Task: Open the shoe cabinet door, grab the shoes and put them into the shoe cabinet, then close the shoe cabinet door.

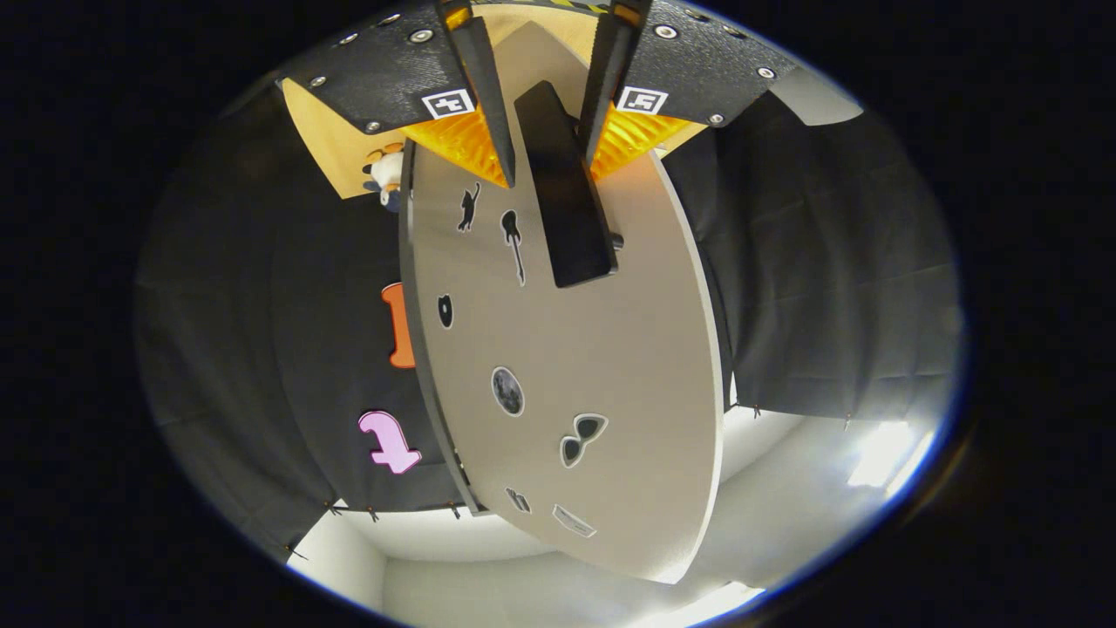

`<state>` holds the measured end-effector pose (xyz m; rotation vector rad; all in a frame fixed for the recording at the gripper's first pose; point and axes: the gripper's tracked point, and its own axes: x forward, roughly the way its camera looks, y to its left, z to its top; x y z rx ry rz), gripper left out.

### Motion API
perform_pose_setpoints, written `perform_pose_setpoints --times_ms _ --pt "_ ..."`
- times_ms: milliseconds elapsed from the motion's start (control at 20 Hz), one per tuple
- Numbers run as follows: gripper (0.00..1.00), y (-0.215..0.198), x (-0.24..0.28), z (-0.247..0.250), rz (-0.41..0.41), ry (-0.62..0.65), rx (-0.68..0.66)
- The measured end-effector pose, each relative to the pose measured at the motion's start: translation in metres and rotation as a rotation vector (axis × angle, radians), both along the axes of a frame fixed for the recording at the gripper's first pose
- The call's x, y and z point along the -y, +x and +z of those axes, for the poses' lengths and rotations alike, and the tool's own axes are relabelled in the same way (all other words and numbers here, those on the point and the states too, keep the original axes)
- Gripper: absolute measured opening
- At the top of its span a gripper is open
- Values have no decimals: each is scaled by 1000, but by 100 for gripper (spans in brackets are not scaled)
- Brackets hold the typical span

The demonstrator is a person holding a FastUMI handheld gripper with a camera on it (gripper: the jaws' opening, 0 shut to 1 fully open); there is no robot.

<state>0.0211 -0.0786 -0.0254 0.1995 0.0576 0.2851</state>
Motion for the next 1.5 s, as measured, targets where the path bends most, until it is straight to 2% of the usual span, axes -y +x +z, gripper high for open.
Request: perform_pose_setpoints --times_ms 200,400,750,1250,1500 --pt "46 11 -24 2 53 -69 23" --pt "52 33 -57 4 75 -99 26" --pt "53 71 -109 6 95 -159 37" --pt "53 127 -150 11 81 -181 38" --pt "58 151 -163 14 8 -280 80"
